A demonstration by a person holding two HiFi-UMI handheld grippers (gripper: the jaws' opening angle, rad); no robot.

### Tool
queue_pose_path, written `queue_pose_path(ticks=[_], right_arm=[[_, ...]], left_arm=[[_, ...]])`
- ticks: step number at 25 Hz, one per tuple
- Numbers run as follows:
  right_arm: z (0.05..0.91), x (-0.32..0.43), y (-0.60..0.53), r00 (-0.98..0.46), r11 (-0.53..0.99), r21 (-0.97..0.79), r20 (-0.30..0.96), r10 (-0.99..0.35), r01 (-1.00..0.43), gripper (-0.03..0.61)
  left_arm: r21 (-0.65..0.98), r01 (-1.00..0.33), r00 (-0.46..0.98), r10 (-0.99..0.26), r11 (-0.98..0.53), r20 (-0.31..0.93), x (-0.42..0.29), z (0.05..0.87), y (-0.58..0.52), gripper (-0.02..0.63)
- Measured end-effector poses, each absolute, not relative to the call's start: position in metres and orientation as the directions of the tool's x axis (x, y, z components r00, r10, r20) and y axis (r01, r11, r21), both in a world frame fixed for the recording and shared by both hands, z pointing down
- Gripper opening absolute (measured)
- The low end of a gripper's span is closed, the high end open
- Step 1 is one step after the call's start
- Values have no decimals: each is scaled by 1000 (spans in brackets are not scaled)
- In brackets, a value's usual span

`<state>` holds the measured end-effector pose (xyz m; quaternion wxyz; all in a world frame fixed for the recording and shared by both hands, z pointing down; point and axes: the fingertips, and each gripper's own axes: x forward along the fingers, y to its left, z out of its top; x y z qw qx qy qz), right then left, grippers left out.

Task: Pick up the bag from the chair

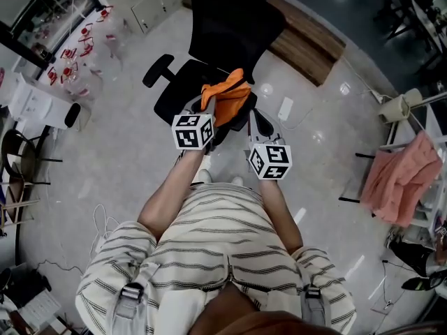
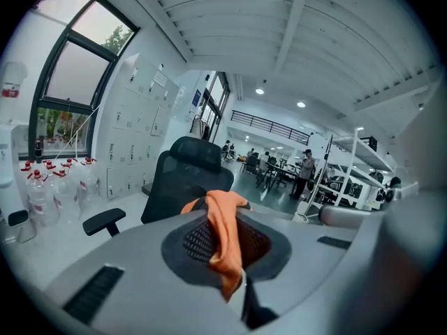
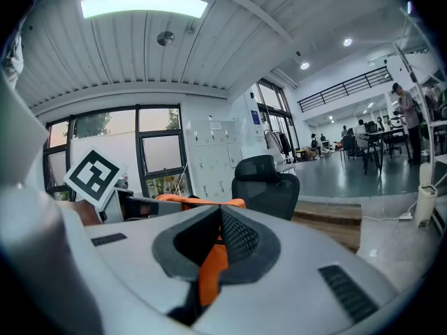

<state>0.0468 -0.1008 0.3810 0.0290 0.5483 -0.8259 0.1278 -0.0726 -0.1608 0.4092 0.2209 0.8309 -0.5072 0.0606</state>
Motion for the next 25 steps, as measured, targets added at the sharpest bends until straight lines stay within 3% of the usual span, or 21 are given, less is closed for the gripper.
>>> queue_pose_path(ticks=[25], right_arm=[[349,55,-111,-389,369,-162,119,-914,-915,18]], left_arm=[[259,-862,485,-858,-435,172,-66,344,-142,31]])
